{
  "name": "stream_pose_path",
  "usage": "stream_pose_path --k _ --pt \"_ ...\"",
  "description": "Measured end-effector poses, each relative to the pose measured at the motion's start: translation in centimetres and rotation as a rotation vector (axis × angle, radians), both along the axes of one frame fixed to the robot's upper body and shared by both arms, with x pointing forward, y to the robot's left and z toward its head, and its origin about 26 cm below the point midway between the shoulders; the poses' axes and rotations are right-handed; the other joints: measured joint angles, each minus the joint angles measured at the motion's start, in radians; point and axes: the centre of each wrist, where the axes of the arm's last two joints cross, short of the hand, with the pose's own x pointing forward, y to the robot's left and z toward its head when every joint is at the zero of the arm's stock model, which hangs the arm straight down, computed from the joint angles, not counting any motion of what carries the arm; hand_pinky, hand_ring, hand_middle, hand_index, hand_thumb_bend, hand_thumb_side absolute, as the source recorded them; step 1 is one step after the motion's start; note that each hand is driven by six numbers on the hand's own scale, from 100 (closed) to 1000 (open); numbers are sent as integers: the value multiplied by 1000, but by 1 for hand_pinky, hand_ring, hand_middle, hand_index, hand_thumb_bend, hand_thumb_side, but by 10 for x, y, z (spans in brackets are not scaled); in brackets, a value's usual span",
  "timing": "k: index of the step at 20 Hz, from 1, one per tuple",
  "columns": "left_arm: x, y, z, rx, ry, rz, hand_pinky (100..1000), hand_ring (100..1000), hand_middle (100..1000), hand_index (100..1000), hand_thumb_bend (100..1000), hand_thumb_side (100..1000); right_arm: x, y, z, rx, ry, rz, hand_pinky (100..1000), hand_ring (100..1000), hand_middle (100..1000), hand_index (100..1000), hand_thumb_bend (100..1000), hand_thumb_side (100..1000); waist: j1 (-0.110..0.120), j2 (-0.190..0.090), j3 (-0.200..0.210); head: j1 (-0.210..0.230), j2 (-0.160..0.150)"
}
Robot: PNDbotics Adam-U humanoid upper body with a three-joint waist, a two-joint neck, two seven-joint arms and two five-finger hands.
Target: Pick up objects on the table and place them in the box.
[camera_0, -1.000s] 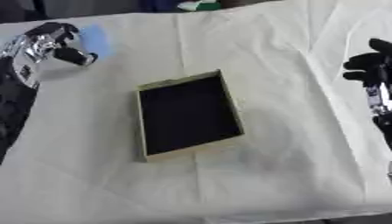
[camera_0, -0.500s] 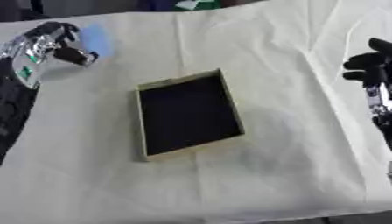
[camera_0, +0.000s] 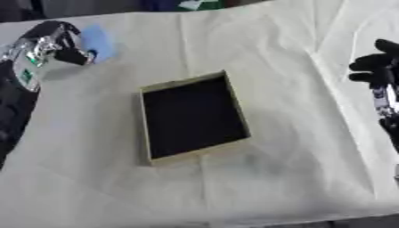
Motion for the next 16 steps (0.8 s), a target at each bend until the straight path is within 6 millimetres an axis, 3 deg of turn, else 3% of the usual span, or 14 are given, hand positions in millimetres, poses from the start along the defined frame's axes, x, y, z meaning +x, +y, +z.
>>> stream_pose_path --k 10,16 --pt "-6 -32 35 59 -80 -267 692 592 551 681 286 420 -1 -1 -1 -1 4 -1 702 730 663 878 100 540 0 -19 7 -4 0" --pt "-25 -72 55 166 -71 -555 701 600 563 687 275 431 -1 -1 -1 0 5 1 703 732 663 878 100 538 1 -29 9 -4 0"
